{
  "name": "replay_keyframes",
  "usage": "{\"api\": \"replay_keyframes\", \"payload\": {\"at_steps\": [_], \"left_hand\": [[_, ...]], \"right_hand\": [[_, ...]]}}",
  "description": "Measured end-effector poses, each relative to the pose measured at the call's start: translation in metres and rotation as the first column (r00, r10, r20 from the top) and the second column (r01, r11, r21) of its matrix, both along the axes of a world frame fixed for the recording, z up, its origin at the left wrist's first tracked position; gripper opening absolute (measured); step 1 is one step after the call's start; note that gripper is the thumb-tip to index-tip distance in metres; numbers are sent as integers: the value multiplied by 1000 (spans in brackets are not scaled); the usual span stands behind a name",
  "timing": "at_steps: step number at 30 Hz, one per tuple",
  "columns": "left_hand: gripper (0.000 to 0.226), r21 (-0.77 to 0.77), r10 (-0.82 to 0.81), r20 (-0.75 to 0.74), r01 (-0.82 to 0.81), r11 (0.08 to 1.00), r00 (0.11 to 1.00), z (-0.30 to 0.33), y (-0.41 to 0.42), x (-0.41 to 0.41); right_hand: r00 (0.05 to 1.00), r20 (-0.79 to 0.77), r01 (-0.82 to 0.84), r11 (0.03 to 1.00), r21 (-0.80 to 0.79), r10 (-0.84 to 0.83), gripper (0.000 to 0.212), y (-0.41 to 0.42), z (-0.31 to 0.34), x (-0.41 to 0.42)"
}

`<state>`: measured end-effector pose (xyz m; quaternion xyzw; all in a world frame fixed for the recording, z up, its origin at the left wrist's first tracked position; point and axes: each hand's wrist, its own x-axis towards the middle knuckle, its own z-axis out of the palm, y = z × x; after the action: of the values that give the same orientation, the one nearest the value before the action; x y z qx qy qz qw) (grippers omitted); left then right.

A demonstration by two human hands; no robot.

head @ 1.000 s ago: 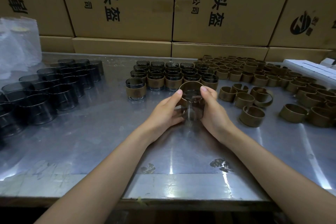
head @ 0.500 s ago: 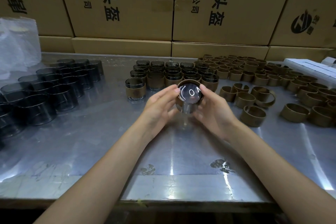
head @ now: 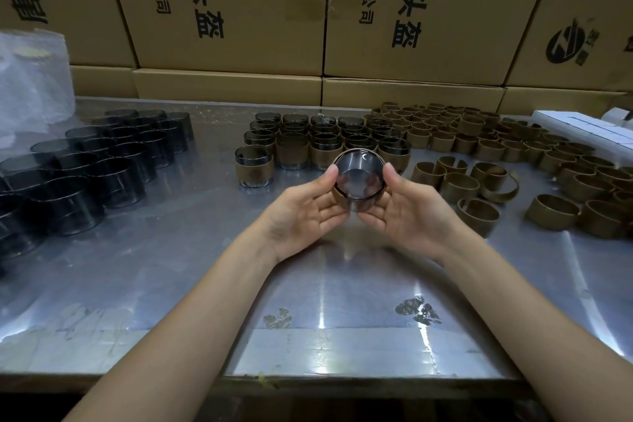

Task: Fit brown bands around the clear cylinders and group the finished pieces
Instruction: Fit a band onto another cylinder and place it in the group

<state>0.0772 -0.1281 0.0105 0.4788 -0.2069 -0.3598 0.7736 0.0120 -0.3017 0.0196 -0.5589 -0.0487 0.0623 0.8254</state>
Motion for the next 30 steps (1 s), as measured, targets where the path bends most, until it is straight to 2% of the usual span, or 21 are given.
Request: {"api": "replay_keyframes", "payload": {"at_steps": [3,9,13,17,18,20,22,26,28,30], "left_hand": [[64,-27,-67,82,70,997,994,-4,-1,-2],[85,-82,-83,173,99,992,981,-5,-2,-6],[74,-99,-103,208,125,987,973,-5,-3,-6],[70,-116,-89,177,111,987,980,0,1,-5],[64,-92,-52,175,69,993,983,3,1,-6],[56,4,118,239,-123,992,964,7,-2,-5],[58,43,283,404,-327,944,870,8,-8,-5],[57,-37,400,666,-508,860,630,2,-8,-4],[54,-28,346,822,-574,818,452,-3,-5,0],[44,6,212,945,-660,751,251,-9,-5,3]], "right_hand": [[997,44,-61,996,70,58,62,-2,-3,1],[993,79,-100,990,99,92,66,-1,-4,0],[990,103,-104,991,83,95,67,0,-3,-2],[996,78,-61,992,107,53,67,1,1,-2],[997,71,-22,998,67,17,68,2,2,-2],[989,102,116,988,-104,-106,61,6,1,-1],[965,188,234,929,-287,-185,43,12,0,1],[932,296,313,877,-365,-210,20,16,-6,5],[894,387,397,795,-459,-223,7,14,-8,7],[866,451,451,732,-511,-218,13,11,-11,10]]}}
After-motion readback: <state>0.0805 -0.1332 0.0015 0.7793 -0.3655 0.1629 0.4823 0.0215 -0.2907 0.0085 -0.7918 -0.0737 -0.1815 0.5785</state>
